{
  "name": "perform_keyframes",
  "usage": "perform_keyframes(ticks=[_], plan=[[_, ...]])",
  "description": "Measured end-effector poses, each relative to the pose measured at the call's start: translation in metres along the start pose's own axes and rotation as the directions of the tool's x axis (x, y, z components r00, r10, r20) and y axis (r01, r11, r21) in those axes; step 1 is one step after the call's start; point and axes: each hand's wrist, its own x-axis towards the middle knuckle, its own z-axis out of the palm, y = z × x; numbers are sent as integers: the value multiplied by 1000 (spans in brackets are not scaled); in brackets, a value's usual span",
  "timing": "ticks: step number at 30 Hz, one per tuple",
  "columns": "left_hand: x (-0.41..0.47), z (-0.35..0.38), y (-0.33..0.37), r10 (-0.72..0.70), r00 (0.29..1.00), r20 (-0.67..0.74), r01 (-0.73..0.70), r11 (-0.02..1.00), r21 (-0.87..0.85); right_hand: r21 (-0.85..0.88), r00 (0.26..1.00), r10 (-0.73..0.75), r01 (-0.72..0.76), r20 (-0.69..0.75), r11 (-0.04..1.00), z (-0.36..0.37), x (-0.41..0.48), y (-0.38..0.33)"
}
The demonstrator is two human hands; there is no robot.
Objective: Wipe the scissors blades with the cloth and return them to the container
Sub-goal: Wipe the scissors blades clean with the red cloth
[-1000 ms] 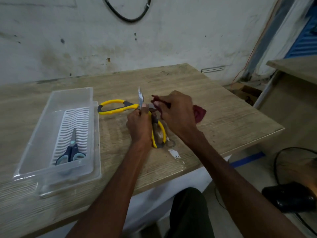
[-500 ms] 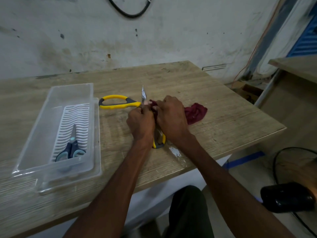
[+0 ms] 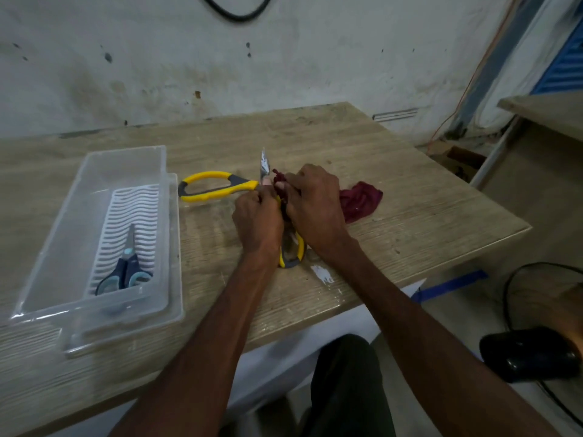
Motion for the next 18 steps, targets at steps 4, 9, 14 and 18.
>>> perform_keyframes(ticks=[4,9,14,18], plan=[[-1,-2,1,7,1000,9,-7,1000,0,-30,997,66,-67,-41,997,0,2,-9],[0,-6,3,-41,999,24,43,998,-54,10,997,49,-50,61,999,9,-1,-12],[-3,-3,4,-39,999,26,40,996,-75,197,995,91,-94,27,976,-3,-1,-3],[-1,-3,1,-21,1000,1,21,998,-51,18,999,30,-30,45,999,-4,-3,1]])
